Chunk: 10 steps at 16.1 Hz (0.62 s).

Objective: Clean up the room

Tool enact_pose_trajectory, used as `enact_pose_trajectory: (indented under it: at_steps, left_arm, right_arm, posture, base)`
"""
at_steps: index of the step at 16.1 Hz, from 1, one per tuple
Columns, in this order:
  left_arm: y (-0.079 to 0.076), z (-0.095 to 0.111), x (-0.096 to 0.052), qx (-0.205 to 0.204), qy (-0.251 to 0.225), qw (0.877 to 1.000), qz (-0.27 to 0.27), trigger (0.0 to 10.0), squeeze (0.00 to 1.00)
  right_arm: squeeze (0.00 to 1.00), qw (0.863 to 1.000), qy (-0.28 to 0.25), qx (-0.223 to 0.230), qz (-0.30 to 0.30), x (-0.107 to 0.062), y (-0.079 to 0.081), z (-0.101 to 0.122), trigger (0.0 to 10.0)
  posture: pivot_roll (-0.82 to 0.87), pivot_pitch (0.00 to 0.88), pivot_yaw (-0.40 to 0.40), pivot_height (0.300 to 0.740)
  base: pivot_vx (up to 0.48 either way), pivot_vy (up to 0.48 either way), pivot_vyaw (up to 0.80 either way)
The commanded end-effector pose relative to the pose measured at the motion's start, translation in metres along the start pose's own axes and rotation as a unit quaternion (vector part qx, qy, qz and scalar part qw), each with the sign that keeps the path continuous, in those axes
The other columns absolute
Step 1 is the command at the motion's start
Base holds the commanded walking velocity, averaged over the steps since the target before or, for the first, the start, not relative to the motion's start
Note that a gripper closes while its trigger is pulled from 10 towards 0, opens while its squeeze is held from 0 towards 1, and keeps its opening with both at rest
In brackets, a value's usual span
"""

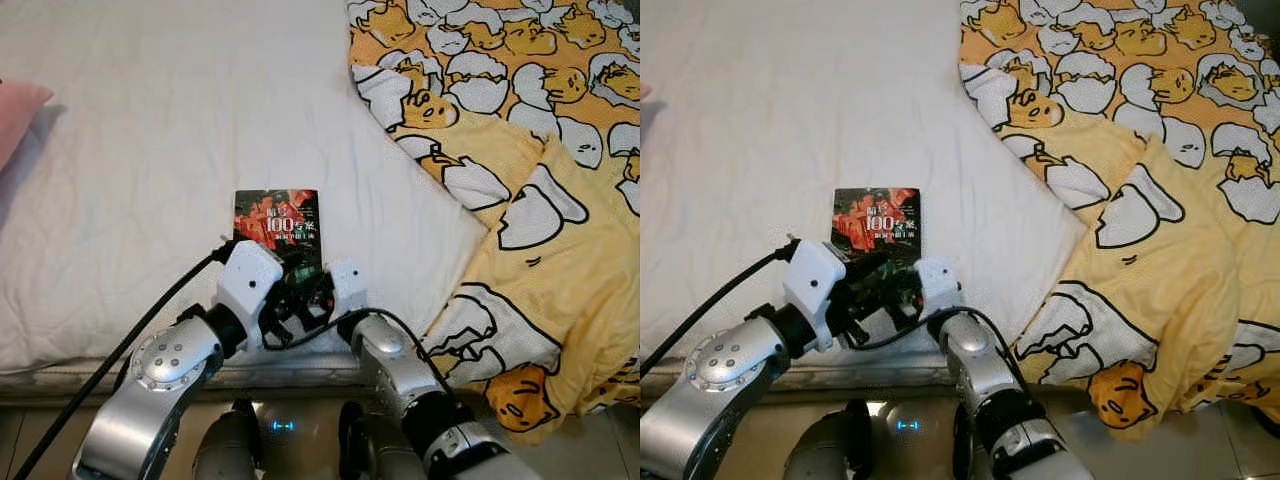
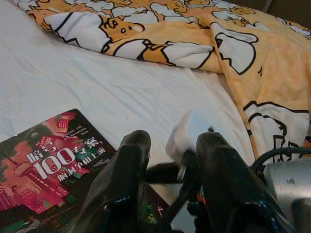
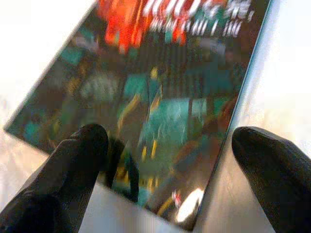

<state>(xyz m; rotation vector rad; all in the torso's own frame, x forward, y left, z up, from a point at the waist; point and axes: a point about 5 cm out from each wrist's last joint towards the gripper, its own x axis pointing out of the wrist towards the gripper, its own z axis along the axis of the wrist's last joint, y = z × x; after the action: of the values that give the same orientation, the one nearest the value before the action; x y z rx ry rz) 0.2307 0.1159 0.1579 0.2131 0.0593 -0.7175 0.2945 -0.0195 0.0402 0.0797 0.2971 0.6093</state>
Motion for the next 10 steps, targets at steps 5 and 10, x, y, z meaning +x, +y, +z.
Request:
enact_pose_trajectory:
  at_steps: [5, 10]
  left_arm:
    - [-0.0047, -0.0072, -0.0021, 0.0, 0.015, 1.0, -0.002, 10.0, 0.0]
    - [-0.004, -0.0078, -0.001, 0.008, 0.017, 1.0, -0.002, 10.0, 0.0]
  right_arm:
    - [0.0, 0.996, 0.019, 0.076, 0.051, 0.0231, 0.0465, 0.0104, 1.8]
    - [0.0, 0.988, 0.002, 0.149, 0.04, 0.0273, 0.0433, 0.0193, 0.0]
  posture:
    - [0.13, 0.287, -0.107, 0.74]
    - [0.13, 0.276, -0.104, 0.74]
  base:
    - [0.0, 0.0, 0.0]
    - [0.0, 0.0, 0.0]
